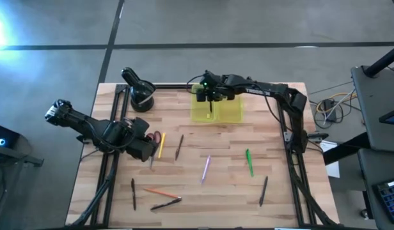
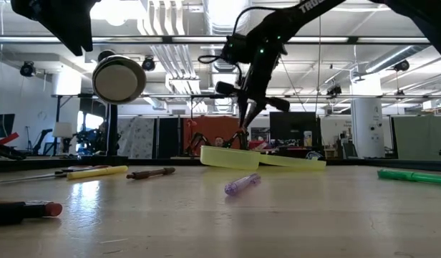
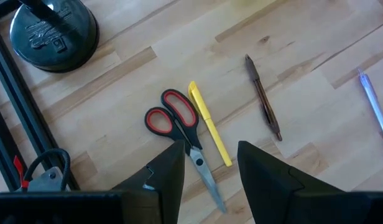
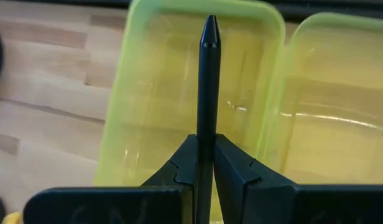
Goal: Pick & place school supplies into a supply box
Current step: Put the black pen into the yellow supply box
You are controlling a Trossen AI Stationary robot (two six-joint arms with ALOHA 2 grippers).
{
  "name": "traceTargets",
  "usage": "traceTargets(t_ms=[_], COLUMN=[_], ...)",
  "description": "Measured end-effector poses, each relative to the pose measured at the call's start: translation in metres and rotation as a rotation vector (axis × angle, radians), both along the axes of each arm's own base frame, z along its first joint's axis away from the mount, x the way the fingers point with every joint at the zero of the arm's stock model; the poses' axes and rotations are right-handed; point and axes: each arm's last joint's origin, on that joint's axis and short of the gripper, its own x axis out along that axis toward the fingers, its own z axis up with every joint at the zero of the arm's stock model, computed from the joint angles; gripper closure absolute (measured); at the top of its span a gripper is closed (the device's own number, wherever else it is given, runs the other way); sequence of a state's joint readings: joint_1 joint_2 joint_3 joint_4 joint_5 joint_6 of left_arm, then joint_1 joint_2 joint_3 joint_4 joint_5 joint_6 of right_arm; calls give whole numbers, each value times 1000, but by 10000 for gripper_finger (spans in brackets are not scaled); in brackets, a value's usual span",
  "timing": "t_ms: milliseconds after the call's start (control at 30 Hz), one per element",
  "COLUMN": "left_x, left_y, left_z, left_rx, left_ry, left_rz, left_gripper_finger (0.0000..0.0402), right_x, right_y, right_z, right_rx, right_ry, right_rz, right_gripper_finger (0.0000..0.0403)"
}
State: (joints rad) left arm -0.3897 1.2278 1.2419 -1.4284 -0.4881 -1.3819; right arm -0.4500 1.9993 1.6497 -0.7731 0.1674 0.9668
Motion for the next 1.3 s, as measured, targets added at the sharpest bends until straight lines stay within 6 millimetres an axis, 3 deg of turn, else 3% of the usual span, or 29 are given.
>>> traceTargets(t_ms=[367, 733, 1300], left_x=[0, 1, 1], left_y=[0, 0, 0], left_z=[0, 0, 0], left_rx=[-4, 4, 4], left_ry=[0, 0, 0], left_rz=[1, -11, -14], left_gripper_finger=[268, 268, 268], right_x=[9, 5, 6], right_y=[-5, -13, -19], right_z=[-37, -42, -64], right_rx=[57, 16, 129], right_ry=[56, 83, 99], right_rz=[-64, -131, -118], right_gripper_finger=[379, 378, 377])
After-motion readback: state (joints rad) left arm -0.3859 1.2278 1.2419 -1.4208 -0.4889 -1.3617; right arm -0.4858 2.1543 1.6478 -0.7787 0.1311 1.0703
